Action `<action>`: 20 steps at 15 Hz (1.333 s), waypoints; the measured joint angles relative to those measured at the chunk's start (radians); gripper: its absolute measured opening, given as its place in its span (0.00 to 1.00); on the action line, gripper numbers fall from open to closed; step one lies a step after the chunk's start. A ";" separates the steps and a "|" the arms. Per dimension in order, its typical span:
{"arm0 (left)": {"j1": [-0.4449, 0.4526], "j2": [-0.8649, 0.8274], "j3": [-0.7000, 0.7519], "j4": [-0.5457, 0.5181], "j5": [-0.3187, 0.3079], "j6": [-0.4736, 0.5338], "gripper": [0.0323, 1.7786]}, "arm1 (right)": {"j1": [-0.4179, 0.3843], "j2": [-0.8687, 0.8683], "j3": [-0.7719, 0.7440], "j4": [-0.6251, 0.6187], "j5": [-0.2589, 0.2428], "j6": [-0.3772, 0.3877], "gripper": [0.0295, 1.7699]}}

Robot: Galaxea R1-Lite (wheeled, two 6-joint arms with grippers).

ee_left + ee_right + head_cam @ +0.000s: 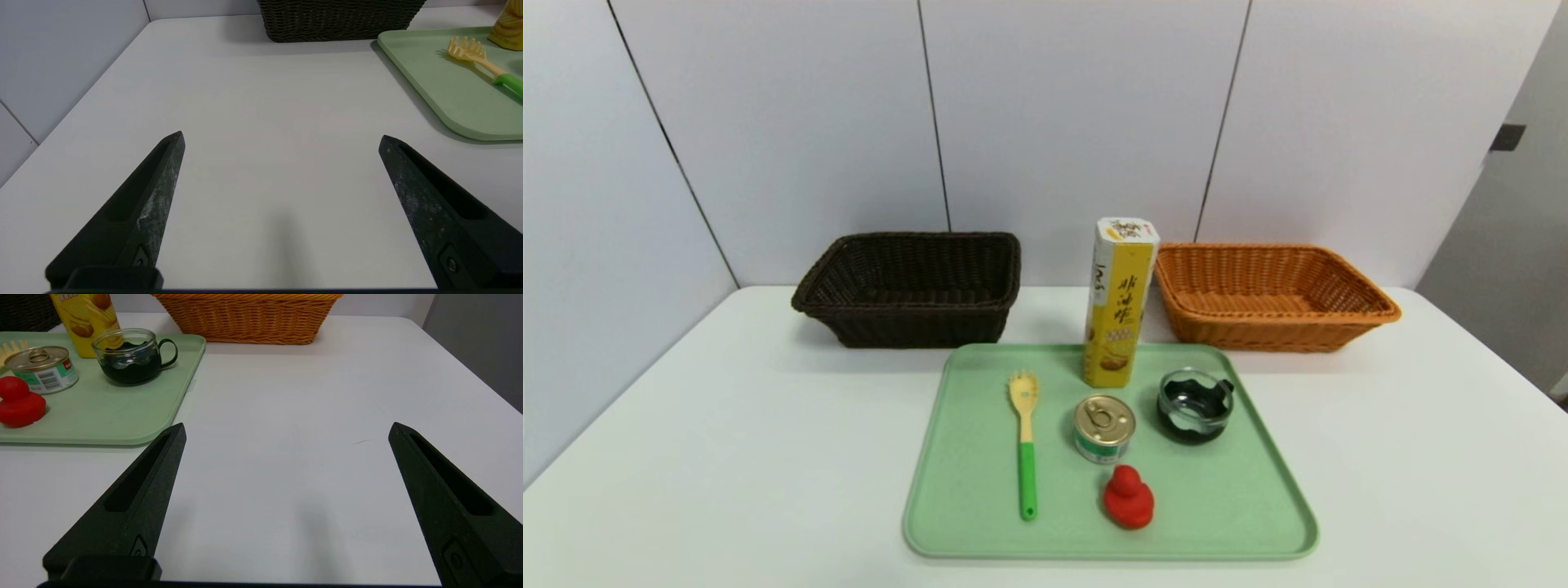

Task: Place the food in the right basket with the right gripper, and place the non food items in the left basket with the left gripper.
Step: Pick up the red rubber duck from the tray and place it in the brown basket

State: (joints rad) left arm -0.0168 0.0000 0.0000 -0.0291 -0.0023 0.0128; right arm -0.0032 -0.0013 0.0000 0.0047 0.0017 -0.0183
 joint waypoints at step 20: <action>-0.003 0.761 -0.986 0.589 -0.087 -0.129 0.95 | 0.025 0.826 -0.963 0.487 0.154 0.158 0.97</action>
State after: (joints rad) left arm -0.0200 0.7611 -0.9862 0.5594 -0.0898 -0.1160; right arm 0.0221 0.8245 -0.9626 0.4917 0.1557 0.1398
